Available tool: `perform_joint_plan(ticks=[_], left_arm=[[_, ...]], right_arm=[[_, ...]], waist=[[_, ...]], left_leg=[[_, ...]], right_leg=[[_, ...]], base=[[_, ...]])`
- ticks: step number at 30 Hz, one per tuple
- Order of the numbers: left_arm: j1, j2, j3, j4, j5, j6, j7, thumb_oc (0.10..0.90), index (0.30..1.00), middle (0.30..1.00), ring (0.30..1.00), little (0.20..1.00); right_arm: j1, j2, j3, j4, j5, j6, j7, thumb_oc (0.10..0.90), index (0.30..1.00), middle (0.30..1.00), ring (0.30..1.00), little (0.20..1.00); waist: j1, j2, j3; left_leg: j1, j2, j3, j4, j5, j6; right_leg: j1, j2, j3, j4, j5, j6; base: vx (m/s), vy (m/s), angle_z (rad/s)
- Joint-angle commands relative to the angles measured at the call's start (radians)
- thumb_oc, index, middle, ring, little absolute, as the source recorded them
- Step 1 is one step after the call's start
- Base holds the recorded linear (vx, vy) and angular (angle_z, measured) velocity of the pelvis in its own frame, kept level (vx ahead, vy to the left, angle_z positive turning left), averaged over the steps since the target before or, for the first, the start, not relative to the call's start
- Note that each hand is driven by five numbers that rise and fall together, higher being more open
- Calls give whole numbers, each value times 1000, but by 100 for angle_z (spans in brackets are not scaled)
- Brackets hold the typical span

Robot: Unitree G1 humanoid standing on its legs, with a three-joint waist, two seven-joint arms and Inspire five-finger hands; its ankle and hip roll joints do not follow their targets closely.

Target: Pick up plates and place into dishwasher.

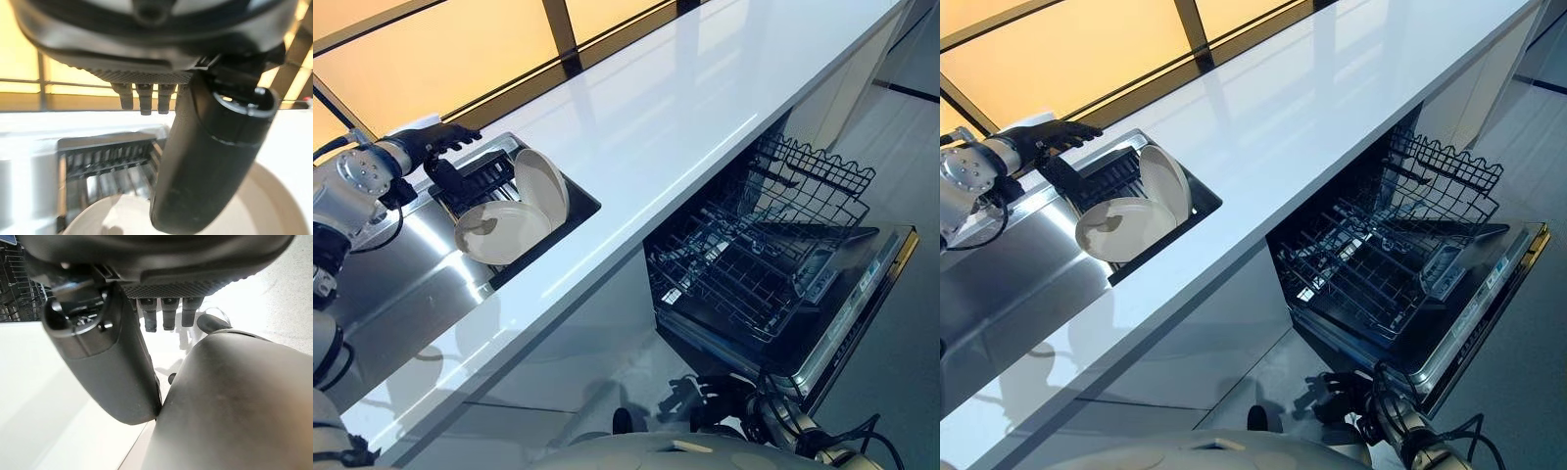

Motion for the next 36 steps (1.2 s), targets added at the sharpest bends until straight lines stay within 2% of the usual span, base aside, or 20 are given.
perform_joint_plan(ticks=[1, 17, 26, 36], left_arm=[[-89, 39, 187, 92, -12, 24, 3, 800, 900, 900, 900, 900], [30, -60, 289, 148, -8, 96, -7, 800, 900, 900, 900, 900], [35, -87, 292, 184, 13, 132, -7, 800, 900, 900, 900, 900], [-32, -93, 242, 211, -12, 192, -43, 800, 900, 900, 900, 900]], right_arm=[[102, -6, 35, -7, -50, 14, 4, 800, 900, 900, 900, 900], [101, -9, 23, -10, -48, 6, -11, 800, 900, 900, 900, 900], [89, -19, 23, -15, -43, 2, -18, 800, 900, 900, 900, 900], [56, -35, 35, -23, -31, -8, -18, 800, 900, 900, 900, 900]], waist=[[-6, -19, 8], [-12, -33, 25], [-18, -36, 43], [-24, -42, 78]], left_leg=[[18, -104, 46, 2, -91, 78], [9, -99, 52, 2, -84, 76], [-1, -95, 55, 2, -78, 73], [-27, -90, 60, 2, -68, 69]], right_leg=[[-26, -26, 40, 4, 19, 85], [-35, -27, 48, 4, 17, 84], [-44, -26, 55, 4, 20, 82], [-68, -27, 64, 4, 26, 81]], base=[[-4, 13, 4], [0, 0, 0], [0, 0, 0], [-40, 2, -3]])
